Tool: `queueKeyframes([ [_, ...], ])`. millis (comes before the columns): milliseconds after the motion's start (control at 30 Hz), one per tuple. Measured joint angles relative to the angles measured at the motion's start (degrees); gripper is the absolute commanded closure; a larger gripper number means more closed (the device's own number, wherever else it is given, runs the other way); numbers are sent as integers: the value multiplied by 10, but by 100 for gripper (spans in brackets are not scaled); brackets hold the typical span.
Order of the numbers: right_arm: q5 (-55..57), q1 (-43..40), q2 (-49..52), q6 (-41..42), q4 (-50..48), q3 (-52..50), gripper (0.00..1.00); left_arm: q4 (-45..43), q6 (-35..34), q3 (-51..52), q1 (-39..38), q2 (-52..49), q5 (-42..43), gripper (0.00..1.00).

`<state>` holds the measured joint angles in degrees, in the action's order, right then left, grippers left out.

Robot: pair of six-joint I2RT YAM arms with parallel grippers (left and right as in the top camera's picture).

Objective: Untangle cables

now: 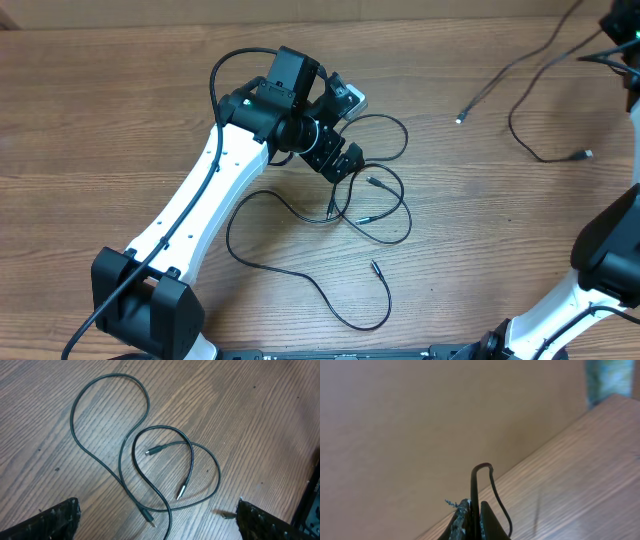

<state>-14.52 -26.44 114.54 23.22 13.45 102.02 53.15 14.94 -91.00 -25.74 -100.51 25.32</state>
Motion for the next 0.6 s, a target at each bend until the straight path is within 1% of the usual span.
queueKeyframes([
  [133,12,-27,9,-1,-5,0,96,0,0,0,0,0,0,0],
  [167,16,-34,11,-2,-8,0,89,0,0,0,0,0,0,0],
  [200,19,-41,14,0,-11,0,62,0,0,0,0,0,0,0],
  [233,22,-48,16,3,-13,0,42,0,0,0,0,0,0,0],
  [300,28,-62,18,0,-13,0,43,0,0,0,0,0,0,0],
  [333,30,-68,18,-3,-10,0,38,0,0,0,0,0,0,0],
  [367,30,-76,18,-2,-8,0,23,0,0,0,0,0,0,0],
  [400,32,-82,18,-3,-2,0,3,0,0,0,0,0,0,0],
  [433,32,-86,18,-1,3,0,0,0,0,0,0,0,0,0],
  [600,33,-96,19,-2,34,0,0,0,0,0,0,0,0,0],
])
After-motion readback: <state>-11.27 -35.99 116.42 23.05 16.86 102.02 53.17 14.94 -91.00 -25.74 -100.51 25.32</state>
